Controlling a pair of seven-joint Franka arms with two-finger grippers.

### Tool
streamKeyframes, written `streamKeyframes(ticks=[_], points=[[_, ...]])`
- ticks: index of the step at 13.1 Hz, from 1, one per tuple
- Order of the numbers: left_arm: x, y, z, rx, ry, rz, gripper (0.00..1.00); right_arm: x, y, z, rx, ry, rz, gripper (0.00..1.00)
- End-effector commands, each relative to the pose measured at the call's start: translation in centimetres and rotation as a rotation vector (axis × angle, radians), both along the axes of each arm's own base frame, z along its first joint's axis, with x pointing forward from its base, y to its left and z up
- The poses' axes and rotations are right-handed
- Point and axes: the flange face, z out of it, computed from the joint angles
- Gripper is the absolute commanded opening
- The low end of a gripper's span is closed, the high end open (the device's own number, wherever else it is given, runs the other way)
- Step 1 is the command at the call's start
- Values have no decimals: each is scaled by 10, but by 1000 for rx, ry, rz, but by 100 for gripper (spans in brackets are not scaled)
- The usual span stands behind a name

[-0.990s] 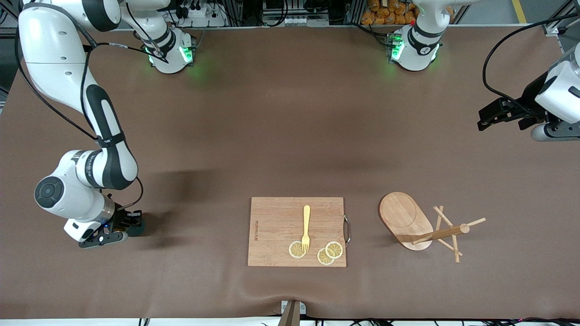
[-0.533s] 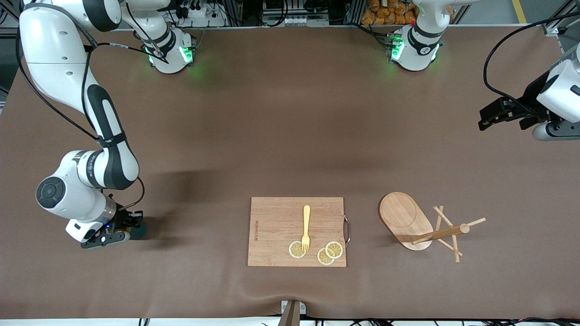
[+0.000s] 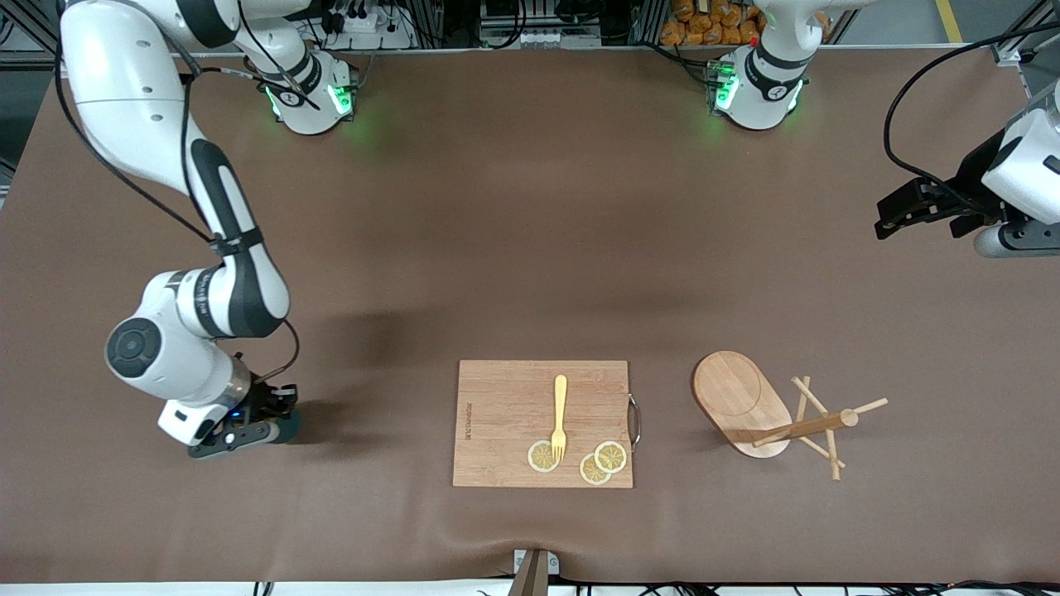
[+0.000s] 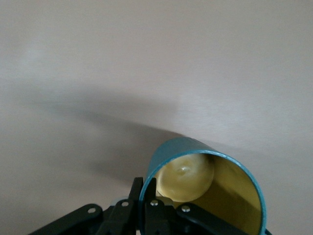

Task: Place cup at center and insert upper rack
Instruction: 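Lift the teal mug with the right gripper and carry it toward table center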

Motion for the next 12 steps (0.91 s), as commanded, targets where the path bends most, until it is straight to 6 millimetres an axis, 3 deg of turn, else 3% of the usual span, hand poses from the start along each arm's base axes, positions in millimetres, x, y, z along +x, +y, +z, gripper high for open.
streamKeyframes(ticks=[1,4,8,12], points=[[-2,12,7,-16,-15,9,100,-21,73,27,18,35,-75,0],[-1,19,6,-16,-10,20,100,-51,160,41,27,62,-138,0],[-1,72,0,-16,7,51,100,-105,263,57,28,87,-164,0],[-1,112,-11,-22,25,15,100,-172,359,56,22,97,-134,0]])
